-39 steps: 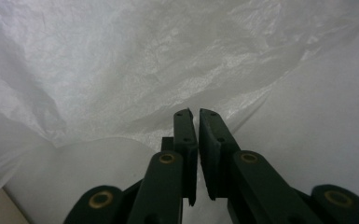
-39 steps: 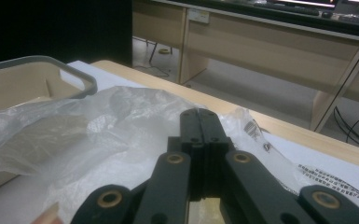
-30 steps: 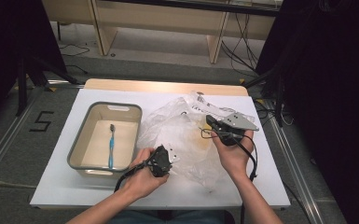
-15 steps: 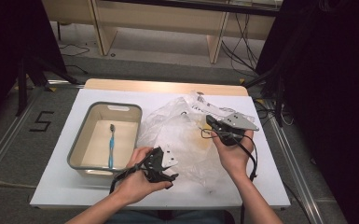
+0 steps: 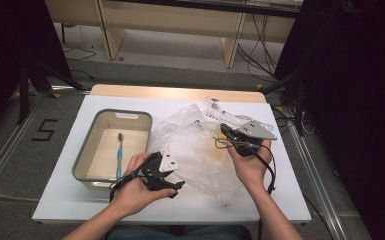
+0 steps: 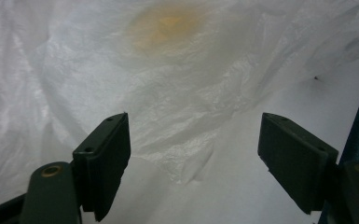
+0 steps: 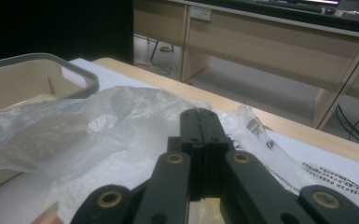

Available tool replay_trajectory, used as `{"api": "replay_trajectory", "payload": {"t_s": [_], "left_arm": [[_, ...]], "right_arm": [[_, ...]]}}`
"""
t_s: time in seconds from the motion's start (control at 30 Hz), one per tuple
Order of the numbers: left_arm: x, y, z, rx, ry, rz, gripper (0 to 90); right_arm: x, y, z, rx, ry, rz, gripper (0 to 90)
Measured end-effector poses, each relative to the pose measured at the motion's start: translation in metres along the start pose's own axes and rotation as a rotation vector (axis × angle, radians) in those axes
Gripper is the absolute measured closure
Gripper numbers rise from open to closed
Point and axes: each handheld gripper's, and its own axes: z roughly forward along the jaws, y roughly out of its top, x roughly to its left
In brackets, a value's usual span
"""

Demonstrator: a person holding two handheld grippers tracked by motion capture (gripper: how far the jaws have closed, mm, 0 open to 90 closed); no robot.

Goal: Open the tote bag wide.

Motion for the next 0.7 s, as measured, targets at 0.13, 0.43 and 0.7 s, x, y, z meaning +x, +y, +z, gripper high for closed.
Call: {"api": "replay_trajectory", "payload": {"t_s": [0.13, 0.43, 0.7], "left_arm": [[0.007, 0.001, -0.006, -0.017, 0.007, -0.028, 24.5], [0.021, 0.002, -0.017, -0.033, 0.034, -0.071, 24.8], [0.029, 0.002, -0.023, -0.036, 0.049, -0.086, 24.9]], "right_arm": [[0.000, 0.000, 0.000, -0.002, 0.001, 0.001, 90.0], [0.001, -0.001, 0.001, 0.003, 0.003, 0.001, 90.0], [0.001, -0.001, 0.001, 0.002, 0.003, 0.002, 90.0]]}}
